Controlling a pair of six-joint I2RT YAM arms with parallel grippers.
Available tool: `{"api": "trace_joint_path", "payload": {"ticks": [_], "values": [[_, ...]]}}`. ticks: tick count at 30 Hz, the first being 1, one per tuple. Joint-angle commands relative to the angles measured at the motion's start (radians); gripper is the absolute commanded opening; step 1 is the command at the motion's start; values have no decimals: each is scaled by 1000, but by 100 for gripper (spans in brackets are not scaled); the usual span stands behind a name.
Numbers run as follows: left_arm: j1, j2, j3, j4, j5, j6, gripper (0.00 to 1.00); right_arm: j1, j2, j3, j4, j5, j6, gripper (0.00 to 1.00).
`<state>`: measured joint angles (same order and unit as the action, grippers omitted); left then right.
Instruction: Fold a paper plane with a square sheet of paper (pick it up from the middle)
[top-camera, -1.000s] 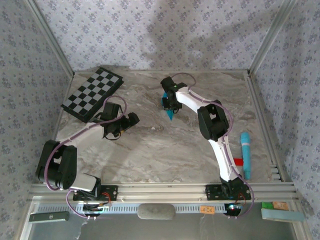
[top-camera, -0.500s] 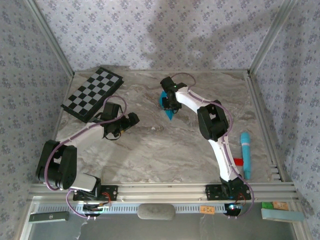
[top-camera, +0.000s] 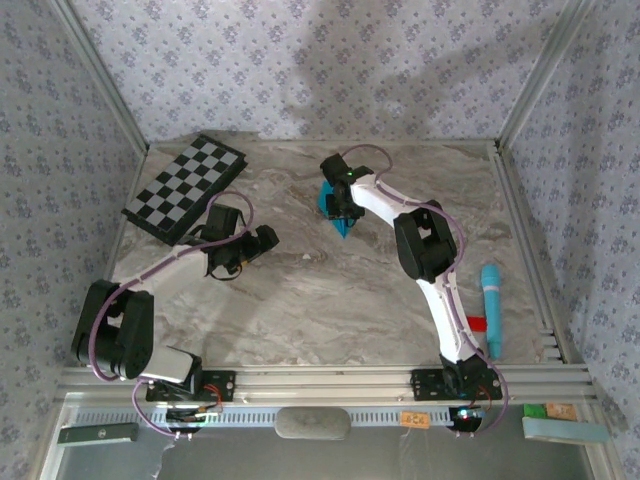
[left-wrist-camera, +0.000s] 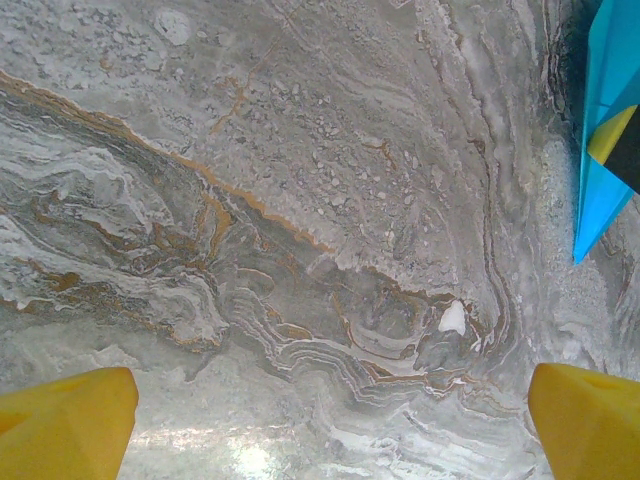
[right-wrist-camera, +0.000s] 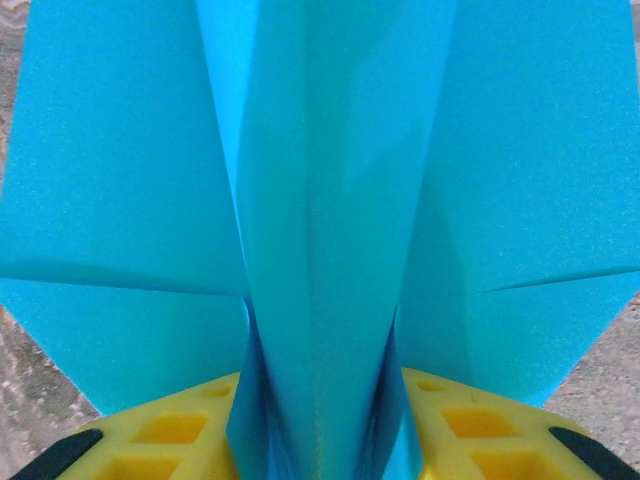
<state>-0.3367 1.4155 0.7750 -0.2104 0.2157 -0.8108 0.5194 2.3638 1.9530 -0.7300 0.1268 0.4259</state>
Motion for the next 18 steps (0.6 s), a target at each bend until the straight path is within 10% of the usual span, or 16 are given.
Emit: {"api": "trace_joint_path", "payload": {"ticks": [1, 18], "values": [[-1, -5, 1, -16, -9, 19, 100, 4, 61, -22, -61, 29, -14, 40], [-1, -10, 26, -33, -11, 25, 100, -8, -51, 22, -85, -19, -16, 38]]}}
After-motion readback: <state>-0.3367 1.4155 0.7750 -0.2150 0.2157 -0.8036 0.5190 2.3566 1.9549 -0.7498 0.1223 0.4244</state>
